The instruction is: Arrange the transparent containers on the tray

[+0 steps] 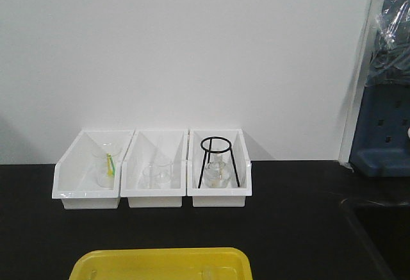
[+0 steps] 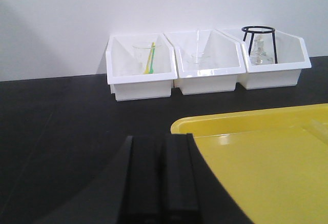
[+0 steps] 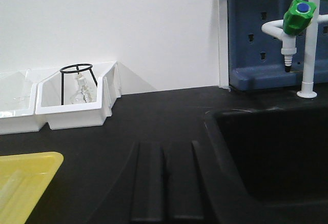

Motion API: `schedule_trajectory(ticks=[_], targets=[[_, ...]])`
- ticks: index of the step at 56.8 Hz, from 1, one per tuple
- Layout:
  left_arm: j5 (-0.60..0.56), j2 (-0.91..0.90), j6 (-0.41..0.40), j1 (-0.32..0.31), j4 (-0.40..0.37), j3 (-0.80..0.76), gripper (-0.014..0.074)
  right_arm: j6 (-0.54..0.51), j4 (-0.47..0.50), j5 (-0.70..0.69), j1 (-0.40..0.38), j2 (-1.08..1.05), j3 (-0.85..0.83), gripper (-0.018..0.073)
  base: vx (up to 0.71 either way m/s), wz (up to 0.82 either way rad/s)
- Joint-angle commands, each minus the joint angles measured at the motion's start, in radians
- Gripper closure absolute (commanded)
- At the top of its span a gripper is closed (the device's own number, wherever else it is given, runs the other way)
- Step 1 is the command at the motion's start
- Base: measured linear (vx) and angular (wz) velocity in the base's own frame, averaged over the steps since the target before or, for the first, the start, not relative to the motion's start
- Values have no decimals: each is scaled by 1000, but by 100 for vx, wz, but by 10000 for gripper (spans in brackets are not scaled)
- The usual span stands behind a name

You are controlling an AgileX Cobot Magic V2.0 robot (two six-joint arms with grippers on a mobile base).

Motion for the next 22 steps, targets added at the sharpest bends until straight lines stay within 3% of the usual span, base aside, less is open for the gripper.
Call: schedule_trajectory(ticks=[1, 22], targets=[[-82, -11, -10, -2, 2, -4, 596, -9, -1, -78, -4, -12, 13, 568, 0, 0], [-82, -11, -10, -2, 2, -4, 596, -9, -1, -78, -4, -12, 13, 568, 0, 0]])
